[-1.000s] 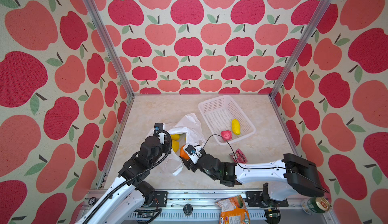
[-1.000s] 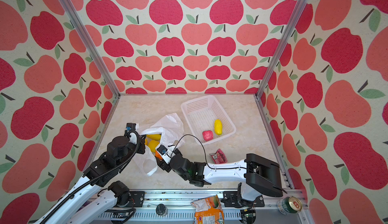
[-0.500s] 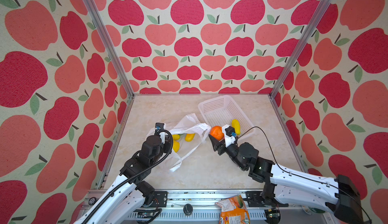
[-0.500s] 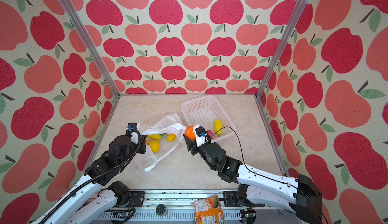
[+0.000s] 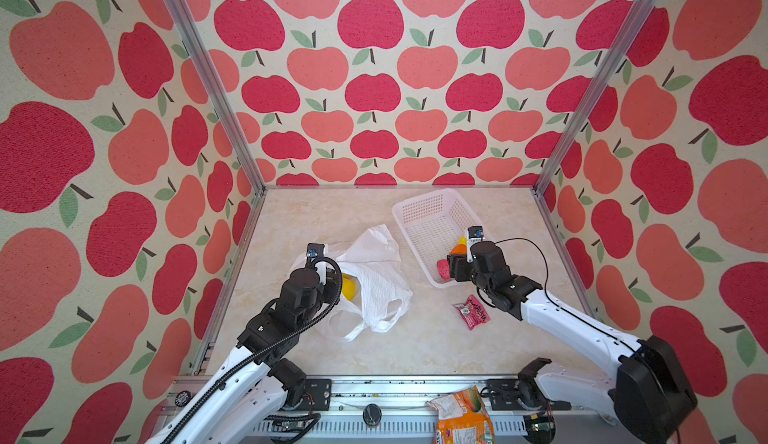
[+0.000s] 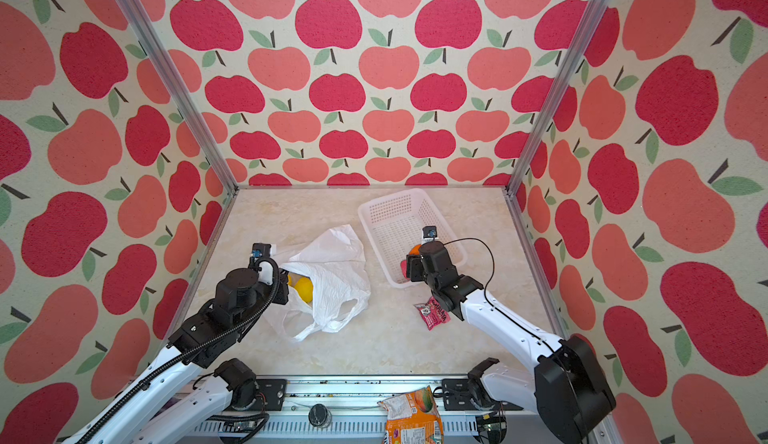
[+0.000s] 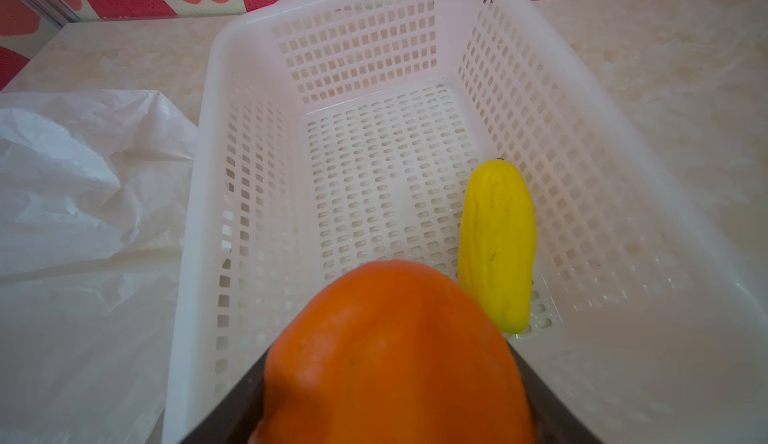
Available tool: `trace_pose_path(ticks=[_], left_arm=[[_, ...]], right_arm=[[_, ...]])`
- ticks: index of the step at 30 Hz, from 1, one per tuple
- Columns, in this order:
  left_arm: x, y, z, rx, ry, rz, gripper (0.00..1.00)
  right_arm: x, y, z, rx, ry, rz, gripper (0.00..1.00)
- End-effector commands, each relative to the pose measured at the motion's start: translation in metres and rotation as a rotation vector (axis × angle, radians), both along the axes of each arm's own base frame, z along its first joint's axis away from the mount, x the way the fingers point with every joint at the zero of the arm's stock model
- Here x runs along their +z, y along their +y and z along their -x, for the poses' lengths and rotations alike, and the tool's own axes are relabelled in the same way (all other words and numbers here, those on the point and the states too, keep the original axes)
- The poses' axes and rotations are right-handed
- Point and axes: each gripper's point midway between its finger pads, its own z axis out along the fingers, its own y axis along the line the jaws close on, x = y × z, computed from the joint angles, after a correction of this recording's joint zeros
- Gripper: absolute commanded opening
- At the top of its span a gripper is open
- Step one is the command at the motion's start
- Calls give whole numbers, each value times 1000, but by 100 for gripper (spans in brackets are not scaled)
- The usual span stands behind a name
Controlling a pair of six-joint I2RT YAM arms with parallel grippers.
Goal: Untie the knot of the plastic bag and take out the fruit
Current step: 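Lift the orange fruit out and carry it over the white basket, then lower the orange fruit into the basket and open the right gripper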
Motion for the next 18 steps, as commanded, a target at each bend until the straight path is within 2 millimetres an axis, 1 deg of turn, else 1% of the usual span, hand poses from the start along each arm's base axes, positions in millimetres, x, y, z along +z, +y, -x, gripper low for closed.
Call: trace_pose_path(ticks=[1, 7, 10, 13, 15, 18], left_arm=[[10, 1, -2, 6, -31, -10, 0], [7, -1, -5, 3, -21, -20, 0], [8, -1, -5, 2, -22, -21, 0], [9, -1, -5, 1, -28, -20, 0], [10, -1, -5, 0, -29, -19, 0], [11, -2, -5, -5, -33, -20, 0]], right_arm=[[0, 3, -8, 3, 25, 10, 29], [-22, 8, -24, -2, 85, 49, 29], [-30, 14, -32, 6, 103, 72, 29], [-38, 15, -39, -2, 122, 108, 29], [-38, 16, -45, -9, 121, 119, 28], [-31, 19, -52, -11, 100, 123, 28]])
